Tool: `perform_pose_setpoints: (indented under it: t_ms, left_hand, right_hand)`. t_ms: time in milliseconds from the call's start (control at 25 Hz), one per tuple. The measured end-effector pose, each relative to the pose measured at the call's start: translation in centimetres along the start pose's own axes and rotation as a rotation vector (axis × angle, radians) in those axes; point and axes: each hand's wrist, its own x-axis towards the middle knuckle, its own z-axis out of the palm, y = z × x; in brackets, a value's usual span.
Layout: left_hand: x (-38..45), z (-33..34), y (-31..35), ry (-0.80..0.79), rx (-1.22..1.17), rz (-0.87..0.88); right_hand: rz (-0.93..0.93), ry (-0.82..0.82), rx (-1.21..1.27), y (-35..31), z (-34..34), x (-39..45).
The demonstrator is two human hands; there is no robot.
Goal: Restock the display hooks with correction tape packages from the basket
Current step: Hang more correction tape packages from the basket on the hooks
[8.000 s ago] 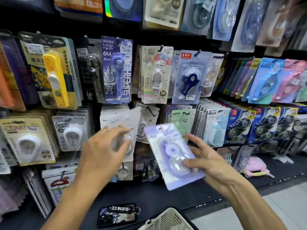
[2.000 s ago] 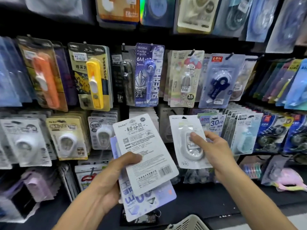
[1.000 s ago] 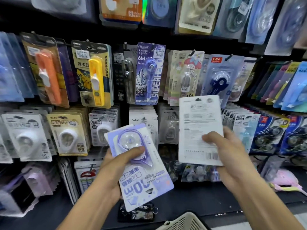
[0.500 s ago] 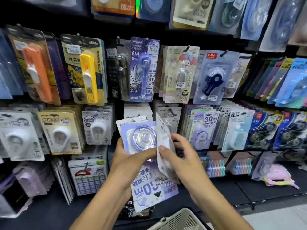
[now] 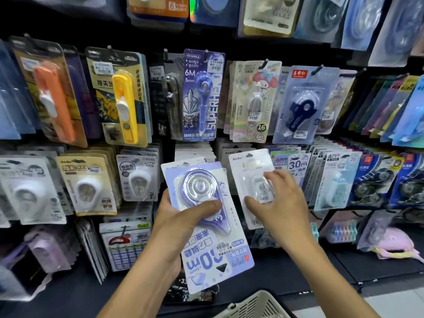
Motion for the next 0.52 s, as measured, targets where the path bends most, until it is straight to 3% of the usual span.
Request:
perform_pose_setpoints:
  t_ms: [160, 400, 440, 520]
  left_hand:
    - [0.2, -0.4, 0.1, -0.006, -0.004, 0.001]
    - [-0.3, 0.3, 0.1, -0.017, -0.094, -0.099]
    - [-0.3, 0.3, 0.2, 0.014, -0.154, -0.120]
    - [-0.1, 0.4, 0.6, 0.069, -0.264, -0.152]
  right_hand:
    - [-0.022, -0.021, -0.067, 0.6, 0.0, -0.2]
    - [0.073, -0.268, 0.235, 0.1, -0.6, -0.6]
    - [0.112, -0.388, 0.377, 0.0, -0.8, -1.2]
    - [0.201, -0.796, 0.704, -0.8, -1.5, -2.8]
